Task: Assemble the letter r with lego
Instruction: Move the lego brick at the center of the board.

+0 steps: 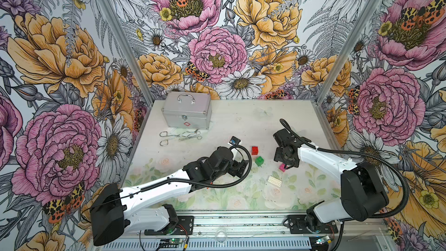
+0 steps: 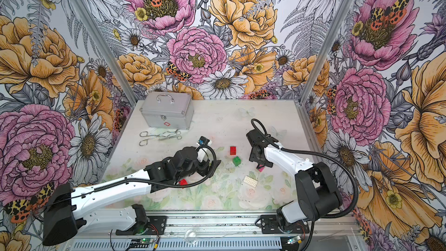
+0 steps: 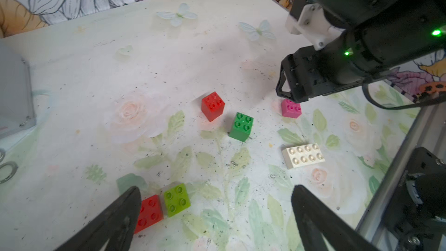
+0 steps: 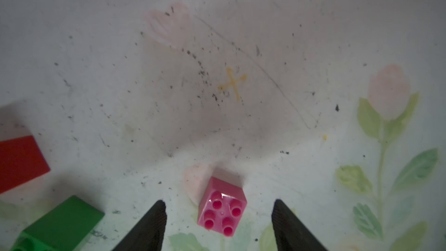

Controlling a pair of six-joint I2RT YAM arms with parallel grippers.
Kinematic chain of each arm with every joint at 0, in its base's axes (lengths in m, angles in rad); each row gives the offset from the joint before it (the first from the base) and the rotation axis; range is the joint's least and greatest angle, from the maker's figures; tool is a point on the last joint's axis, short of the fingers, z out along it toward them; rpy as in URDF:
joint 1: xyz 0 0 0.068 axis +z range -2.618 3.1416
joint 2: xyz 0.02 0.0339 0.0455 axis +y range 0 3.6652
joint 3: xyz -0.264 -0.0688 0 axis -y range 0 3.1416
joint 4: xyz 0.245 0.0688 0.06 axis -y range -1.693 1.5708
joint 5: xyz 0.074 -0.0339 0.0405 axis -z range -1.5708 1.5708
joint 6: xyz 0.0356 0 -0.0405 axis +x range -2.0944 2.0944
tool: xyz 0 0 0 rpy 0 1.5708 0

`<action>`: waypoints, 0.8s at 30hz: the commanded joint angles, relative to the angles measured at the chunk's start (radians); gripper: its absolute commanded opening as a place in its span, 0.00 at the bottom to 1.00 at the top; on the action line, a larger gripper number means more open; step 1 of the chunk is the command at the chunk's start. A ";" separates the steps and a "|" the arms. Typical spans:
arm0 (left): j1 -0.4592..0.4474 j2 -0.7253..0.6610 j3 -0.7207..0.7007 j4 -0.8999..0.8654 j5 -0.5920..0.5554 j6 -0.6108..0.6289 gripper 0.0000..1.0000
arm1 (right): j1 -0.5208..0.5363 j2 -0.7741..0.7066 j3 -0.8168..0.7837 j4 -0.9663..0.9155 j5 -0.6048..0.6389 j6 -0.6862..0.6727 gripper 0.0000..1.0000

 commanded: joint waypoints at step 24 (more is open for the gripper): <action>0.007 -0.046 -0.043 0.038 0.014 -0.028 0.99 | -0.024 0.016 -0.108 0.165 -0.102 0.048 0.52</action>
